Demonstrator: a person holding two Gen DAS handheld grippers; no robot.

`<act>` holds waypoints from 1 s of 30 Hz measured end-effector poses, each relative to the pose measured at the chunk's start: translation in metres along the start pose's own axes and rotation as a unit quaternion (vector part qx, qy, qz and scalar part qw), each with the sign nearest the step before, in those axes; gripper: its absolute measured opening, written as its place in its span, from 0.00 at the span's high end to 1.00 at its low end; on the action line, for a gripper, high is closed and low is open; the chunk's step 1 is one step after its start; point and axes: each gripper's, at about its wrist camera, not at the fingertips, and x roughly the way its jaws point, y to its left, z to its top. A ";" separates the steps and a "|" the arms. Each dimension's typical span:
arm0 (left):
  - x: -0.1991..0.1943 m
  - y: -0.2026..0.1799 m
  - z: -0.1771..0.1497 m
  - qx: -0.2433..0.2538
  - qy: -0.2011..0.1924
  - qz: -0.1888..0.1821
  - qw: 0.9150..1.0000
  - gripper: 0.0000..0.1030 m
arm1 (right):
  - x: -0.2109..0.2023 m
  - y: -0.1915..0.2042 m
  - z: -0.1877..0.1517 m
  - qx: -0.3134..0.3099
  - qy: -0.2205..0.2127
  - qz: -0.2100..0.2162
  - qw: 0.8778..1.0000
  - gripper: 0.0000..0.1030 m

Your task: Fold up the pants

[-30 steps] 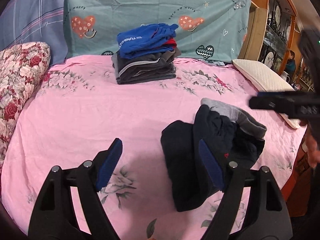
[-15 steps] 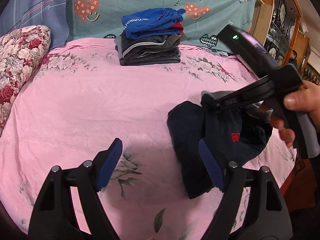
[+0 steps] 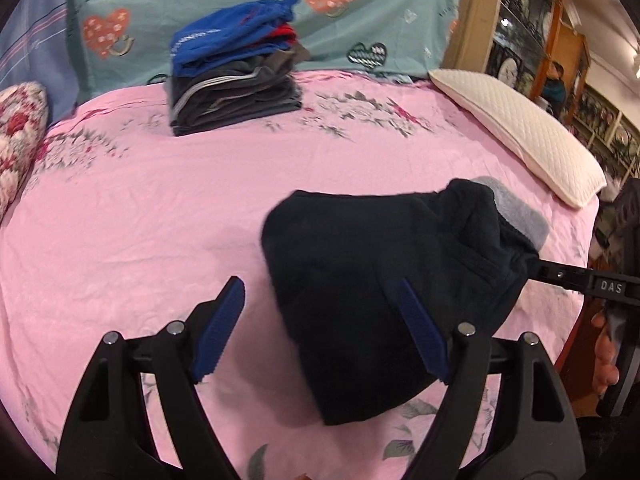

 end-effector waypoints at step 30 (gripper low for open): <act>0.088 0.001 0.011 -0.024 0.075 0.055 0.995 0.04 | 0.093 0.007 0.071 -0.097 0.100 -0.078 0.987 0.50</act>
